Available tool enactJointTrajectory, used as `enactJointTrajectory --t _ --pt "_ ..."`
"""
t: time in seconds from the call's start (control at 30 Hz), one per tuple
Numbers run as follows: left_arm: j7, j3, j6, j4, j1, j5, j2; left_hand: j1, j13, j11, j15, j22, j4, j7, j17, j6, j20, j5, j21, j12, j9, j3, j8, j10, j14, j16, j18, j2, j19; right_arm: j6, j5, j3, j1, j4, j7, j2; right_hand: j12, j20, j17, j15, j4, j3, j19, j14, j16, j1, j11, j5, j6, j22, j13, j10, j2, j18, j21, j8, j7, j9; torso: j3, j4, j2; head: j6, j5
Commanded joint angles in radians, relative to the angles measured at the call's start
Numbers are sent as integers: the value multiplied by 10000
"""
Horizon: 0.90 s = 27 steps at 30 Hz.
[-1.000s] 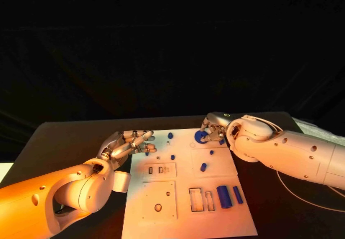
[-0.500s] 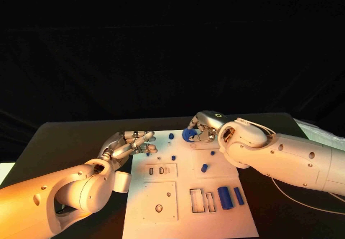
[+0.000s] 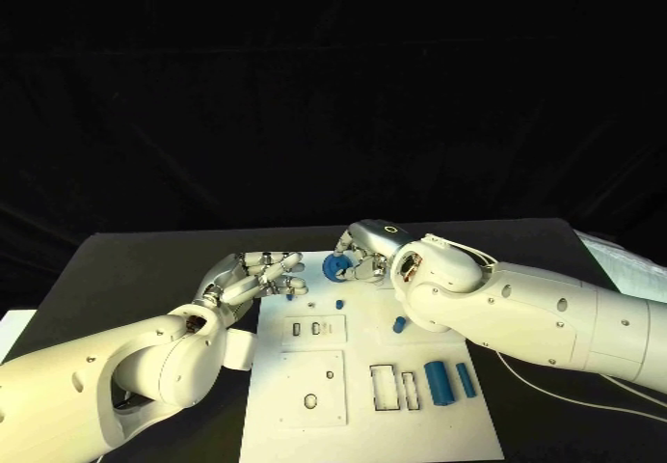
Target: Assemble the parts on the task board
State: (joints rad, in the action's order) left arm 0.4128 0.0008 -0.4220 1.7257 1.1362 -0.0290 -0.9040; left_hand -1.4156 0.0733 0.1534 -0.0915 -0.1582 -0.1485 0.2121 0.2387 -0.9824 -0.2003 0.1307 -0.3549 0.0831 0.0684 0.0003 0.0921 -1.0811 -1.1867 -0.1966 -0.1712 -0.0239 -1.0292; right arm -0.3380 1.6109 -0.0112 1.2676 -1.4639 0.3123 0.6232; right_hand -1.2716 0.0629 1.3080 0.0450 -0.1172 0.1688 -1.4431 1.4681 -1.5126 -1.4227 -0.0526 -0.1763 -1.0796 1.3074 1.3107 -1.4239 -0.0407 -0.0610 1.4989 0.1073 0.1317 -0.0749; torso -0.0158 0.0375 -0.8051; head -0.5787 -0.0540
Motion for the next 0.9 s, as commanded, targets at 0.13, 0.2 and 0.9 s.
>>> enactJointTrajectory --t 0.13,0.2,0.9 --pt "86 8 181 15 10 -47 16 -25 1 33 -45 -14 54 49 11 -12 -4 -25 -47 -55 -8 16 -62 1 -21 33 -99 62 -34 307 294 -22 -77 377 -36 -314 205 7 1293 43 -20 150 -6 758 37 -40 361 -14 -443 758 65 -317 159 192 36 -69 -297 -112 -8 -17 0 -37 56" --pt "85 8 180 14 10 -47 17 -25 1 33 -45 -14 54 49 11 -12 -4 -25 -47 -55 -8 16 -62 1 -21 33 -99 62 -34 376 283 -34 -87 465 -41 -397 242 9 1270 40 -18 166 6 753 49 -25 357 -10 -433 743 42 -300 148 188 30 -81 -291 -110 -8 -15 -1 -42 59" --pt "61 8 185 22 11 -47 13 -33 -1 34 -47 -14 73 50 35 -4 -4 -24 -48 -74 -9 15 -77 10 -22 46 -99 74 -34 590 311 -99 -124 837 -78 -735 1739 294 1149 -291 -161 10 218 723 137 672 -40 530 1161 480 -933 398 -504 131 -97 -491 164 124 -20 -31 0 -93 78"
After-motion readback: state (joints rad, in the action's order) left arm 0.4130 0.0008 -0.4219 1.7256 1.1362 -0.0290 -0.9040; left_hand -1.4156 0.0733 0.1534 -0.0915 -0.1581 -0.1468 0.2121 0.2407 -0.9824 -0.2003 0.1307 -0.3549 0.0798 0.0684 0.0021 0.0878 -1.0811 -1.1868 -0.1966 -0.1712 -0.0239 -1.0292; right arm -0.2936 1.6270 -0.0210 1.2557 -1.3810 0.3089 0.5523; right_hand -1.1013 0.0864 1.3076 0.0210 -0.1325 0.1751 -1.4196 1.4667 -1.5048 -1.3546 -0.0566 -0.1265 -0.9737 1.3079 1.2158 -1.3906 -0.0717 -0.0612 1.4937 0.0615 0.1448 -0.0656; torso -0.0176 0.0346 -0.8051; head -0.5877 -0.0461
